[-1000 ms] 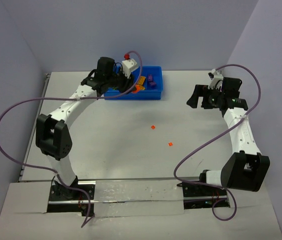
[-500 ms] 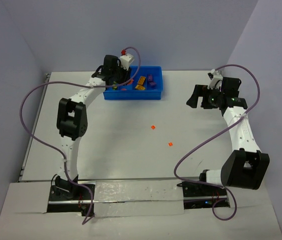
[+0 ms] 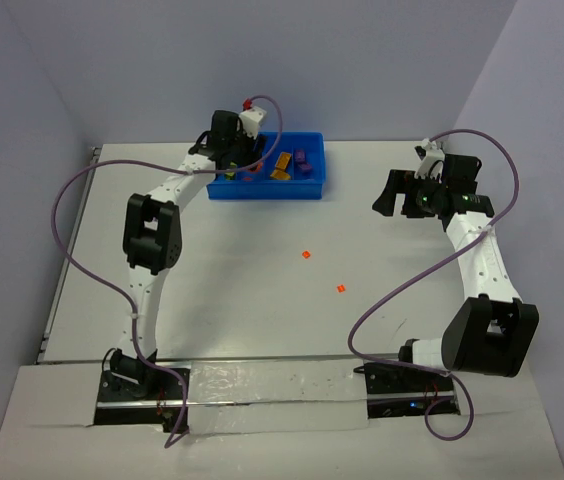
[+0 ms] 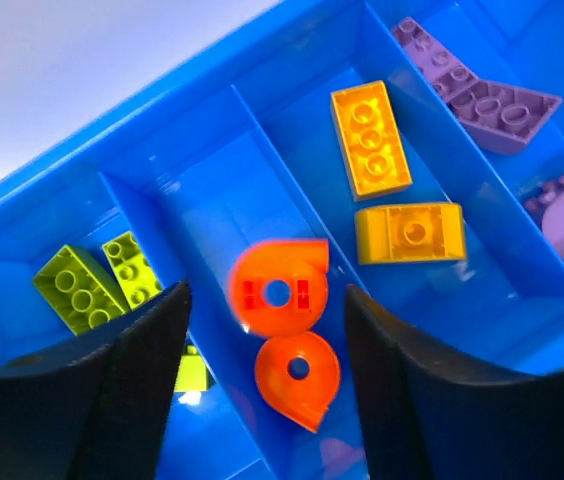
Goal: Sort the legos into containers by color
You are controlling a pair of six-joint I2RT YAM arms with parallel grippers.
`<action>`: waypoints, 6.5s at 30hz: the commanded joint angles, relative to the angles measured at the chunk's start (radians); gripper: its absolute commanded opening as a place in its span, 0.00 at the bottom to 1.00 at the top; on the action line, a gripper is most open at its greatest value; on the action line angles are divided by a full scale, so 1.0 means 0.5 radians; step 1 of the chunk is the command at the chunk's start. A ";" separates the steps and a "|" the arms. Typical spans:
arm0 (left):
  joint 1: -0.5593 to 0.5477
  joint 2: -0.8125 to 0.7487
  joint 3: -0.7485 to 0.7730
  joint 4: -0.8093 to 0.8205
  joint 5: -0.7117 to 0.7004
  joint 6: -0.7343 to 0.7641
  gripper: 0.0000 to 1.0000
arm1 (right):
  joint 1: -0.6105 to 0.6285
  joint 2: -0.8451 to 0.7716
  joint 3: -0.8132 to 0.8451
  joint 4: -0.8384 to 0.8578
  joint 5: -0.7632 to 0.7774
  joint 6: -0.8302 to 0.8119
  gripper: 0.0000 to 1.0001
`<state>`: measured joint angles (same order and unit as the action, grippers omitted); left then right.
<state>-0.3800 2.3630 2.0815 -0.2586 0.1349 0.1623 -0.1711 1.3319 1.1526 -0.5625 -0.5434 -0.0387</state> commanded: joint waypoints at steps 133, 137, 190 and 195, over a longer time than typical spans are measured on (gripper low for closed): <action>0.002 -0.021 0.322 -0.155 -0.107 -0.138 0.64 | 0.042 -0.019 -0.005 -0.186 0.068 -0.178 1.00; 0.005 -0.189 0.260 -0.183 -0.024 -0.198 0.64 | 0.087 -0.023 -0.042 -0.283 0.021 -0.308 0.99; 0.297 -1.694 -0.914 -0.325 0.520 -0.303 0.74 | 1.164 0.607 -0.231 -0.285 0.789 -0.026 0.63; 0.297 -1.695 -0.934 -0.323 0.499 -0.291 0.74 | 1.192 0.613 -0.247 -0.248 0.884 0.062 0.61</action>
<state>-0.2302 1.5280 1.6093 -0.4658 0.4058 0.0190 0.4075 1.6310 0.9985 -0.7231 -0.1531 -0.0566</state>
